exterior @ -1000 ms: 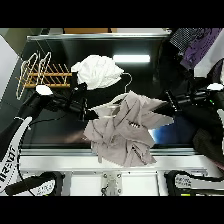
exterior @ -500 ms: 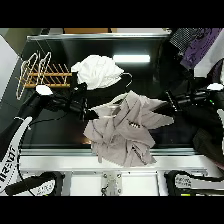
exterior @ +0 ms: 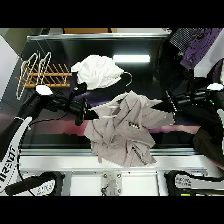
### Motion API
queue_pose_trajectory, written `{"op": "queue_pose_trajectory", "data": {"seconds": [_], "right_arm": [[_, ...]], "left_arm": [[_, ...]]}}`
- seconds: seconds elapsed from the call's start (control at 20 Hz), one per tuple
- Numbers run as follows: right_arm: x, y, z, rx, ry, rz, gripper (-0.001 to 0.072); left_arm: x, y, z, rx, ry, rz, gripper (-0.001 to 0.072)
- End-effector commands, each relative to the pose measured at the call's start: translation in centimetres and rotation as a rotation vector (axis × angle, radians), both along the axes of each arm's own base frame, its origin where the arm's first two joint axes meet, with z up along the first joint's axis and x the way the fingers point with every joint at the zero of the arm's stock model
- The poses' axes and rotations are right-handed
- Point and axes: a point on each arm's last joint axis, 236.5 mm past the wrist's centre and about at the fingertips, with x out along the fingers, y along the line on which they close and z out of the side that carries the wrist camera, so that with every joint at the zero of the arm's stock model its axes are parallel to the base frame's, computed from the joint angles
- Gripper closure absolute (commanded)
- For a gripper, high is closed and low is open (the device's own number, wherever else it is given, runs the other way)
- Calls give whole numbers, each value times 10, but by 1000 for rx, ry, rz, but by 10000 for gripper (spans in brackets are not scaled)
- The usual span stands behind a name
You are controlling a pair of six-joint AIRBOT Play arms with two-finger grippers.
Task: Fold the clothes and pants, and hang the long-sleeved shirts on hangers.
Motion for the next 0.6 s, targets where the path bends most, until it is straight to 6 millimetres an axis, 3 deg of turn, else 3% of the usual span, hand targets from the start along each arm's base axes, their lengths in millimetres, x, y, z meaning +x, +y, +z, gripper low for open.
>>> {"op": "queue_pose_trajectory", "data": {"seconds": [0.0, 0.2, 0.25, 0.3, 0.35, 0.55], "right_arm": [[0, 0, 0, 0, 3, 0, 699], [0, 0, 0, 0, 3, 0, 701], [0, 0, 0, 0, 2, 0, 702], [0, 0, 0, 0, 3, 0, 702], [0, 0, 0, 0, 3, 0, 702], [0, 0, 0, 0, 3, 0, 703]], "left_arm": [[0, 0, 0, 1, 0, -1, 694], [1, 0, -1, 4, 3, 9, 693], [3, 0, -1, 6, 4, 17, 614], [6, 1, -2, 13, 22, 48, 342], [14, 1, -3, 24, 57, 110, 272], [34, 5, -2, 38, 87, 247, 273]]}}
